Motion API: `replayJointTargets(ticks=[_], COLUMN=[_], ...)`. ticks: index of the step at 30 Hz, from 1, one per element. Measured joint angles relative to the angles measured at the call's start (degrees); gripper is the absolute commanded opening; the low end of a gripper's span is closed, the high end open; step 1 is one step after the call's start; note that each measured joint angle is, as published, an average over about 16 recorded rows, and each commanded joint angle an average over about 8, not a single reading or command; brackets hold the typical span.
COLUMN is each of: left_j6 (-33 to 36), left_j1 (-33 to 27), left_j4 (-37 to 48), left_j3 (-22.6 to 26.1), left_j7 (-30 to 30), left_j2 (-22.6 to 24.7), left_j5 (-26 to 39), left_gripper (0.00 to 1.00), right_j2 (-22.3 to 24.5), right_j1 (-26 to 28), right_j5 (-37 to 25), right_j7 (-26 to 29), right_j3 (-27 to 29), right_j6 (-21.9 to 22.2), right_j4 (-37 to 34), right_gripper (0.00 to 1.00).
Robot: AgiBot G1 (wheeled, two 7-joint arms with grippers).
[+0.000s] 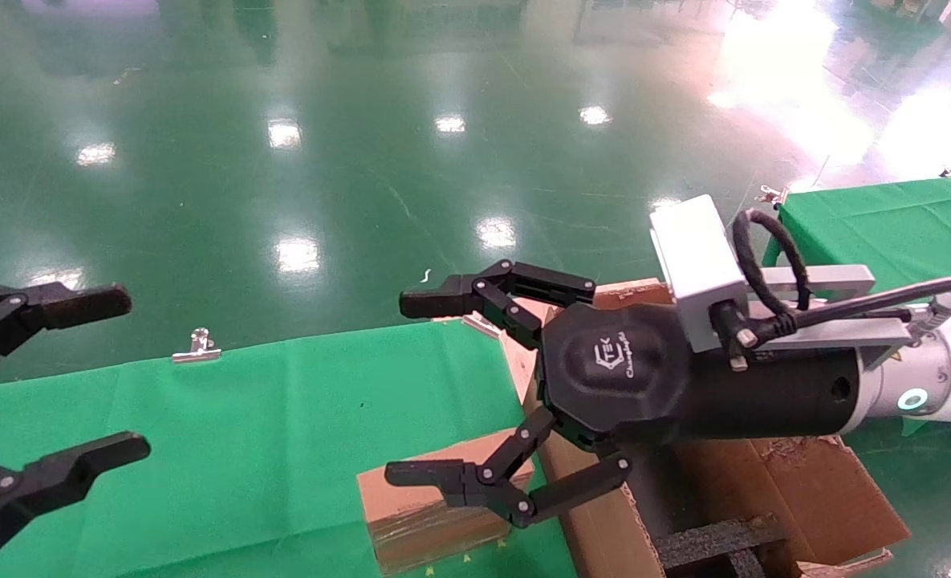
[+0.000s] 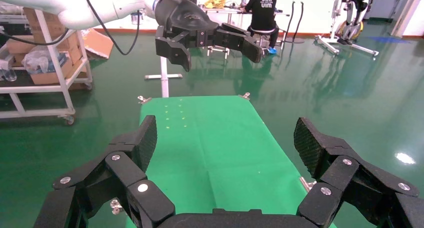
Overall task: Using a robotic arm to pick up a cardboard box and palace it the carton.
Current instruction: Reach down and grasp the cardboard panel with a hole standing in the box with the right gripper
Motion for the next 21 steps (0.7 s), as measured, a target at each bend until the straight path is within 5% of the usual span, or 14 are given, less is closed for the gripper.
replayJointTargets(ticks=[21], left_j6=[0.0], left_j1=[0.0], left_j4=[0.0], left_j3=[0.0], left_j7=[0.0], left_j2=[0.0], left_j5=[0.0], left_gripper=[0.0], right_j2=[-9.64], right_j1=[14.67], right_j5=[-26.06], right_j7=[-1.73], right_j3=[-13.46], right_j6=[-2.81], right_j4=[-7.11], right_gripper=[1.0])
